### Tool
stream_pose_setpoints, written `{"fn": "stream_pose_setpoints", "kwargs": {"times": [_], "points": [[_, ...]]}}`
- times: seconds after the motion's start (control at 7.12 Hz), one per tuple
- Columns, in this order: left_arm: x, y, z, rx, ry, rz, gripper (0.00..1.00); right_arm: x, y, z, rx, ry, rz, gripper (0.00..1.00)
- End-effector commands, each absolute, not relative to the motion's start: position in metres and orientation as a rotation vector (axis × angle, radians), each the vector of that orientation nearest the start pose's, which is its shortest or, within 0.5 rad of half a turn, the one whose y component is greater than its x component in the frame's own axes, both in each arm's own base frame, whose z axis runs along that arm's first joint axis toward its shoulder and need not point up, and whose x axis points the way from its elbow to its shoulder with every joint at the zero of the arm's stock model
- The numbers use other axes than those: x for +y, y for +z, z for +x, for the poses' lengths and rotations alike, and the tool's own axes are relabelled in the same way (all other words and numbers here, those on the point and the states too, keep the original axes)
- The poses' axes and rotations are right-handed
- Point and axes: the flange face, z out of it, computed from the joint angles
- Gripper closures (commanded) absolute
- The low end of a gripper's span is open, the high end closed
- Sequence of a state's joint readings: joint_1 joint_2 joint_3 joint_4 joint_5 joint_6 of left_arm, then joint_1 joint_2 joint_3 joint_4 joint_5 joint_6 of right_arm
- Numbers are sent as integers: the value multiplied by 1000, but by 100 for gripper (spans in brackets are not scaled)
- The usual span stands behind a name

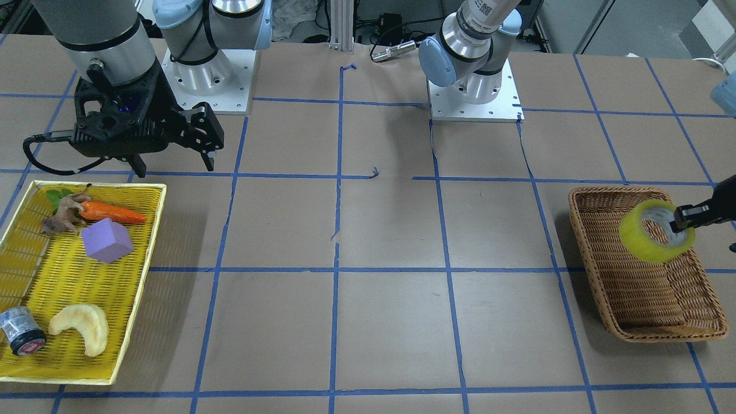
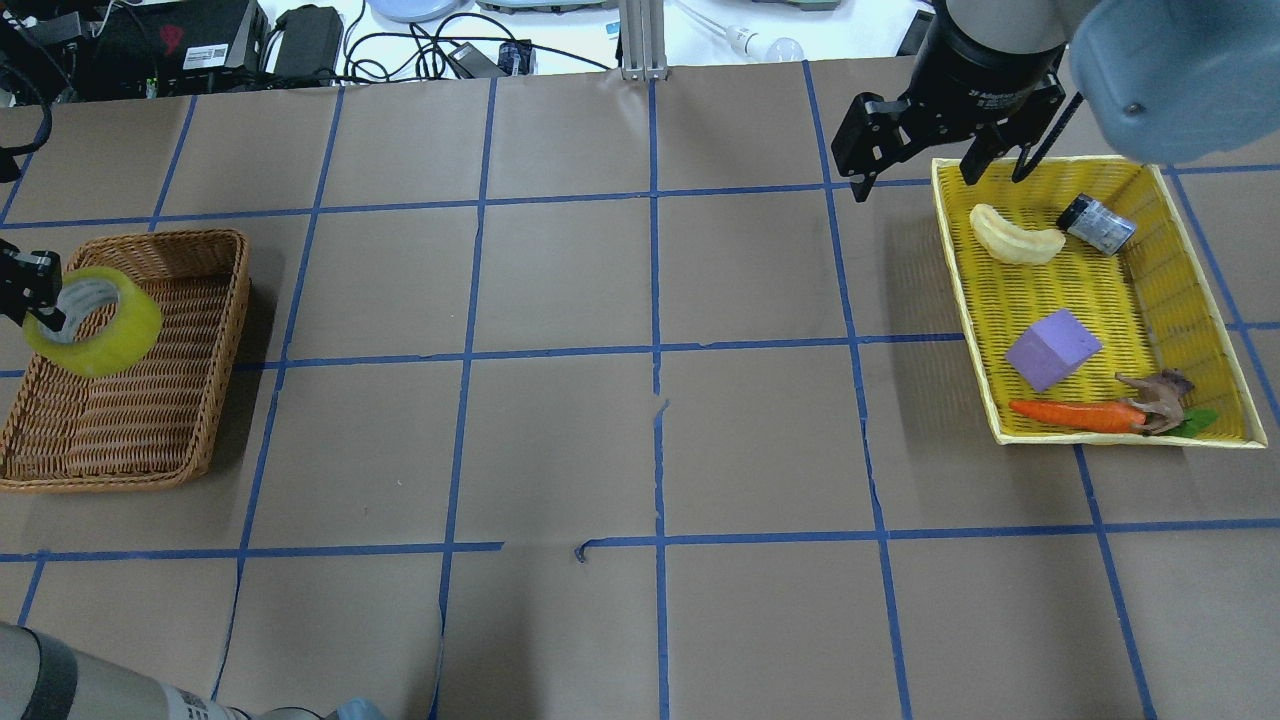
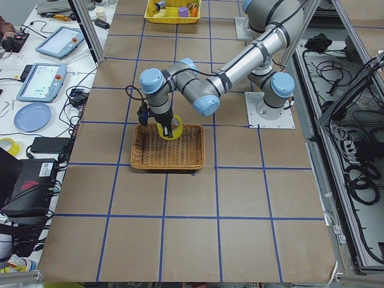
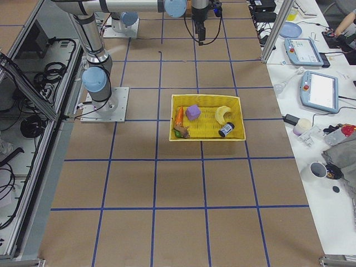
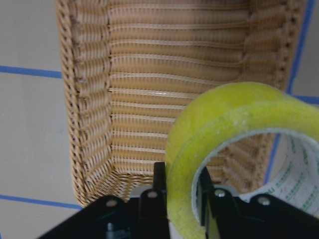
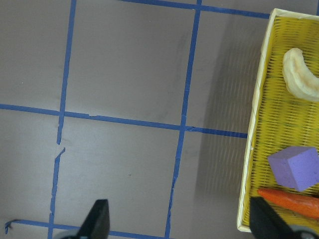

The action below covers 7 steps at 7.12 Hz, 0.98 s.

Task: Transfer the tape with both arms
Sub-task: 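Carry the tape roll with the left gripper into the wicker basket and release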

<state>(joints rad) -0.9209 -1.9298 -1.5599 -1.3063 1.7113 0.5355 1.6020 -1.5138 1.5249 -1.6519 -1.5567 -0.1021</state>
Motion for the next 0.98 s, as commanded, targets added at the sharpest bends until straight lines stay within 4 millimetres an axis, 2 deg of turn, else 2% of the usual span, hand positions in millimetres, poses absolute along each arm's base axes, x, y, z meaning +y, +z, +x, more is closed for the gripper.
{"fn": "stream_pose_setpoints", "kwargs": {"times": [0.0, 0.28, 0.42, 0.56, 0.84], "points": [[-558, 275, 300, 3084, 287, -182, 100, -515, 494, 151, 3120, -87, -212, 0], [-559, 262, 303, 3094, 313, -210, 100, -514, 497, 153, 3109, -97, -204, 0], [-560, 264, 303, 3093, 304, -218, 59, -514, 496, 153, 3108, -92, -209, 0], [-560, 270, 303, 3090, 289, -235, 1, -515, 500, 153, 3109, -104, -204, 0], [-565, 308, 280, 3050, 227, -251, 0, -516, 500, 154, 3108, -106, -204, 0]]}}
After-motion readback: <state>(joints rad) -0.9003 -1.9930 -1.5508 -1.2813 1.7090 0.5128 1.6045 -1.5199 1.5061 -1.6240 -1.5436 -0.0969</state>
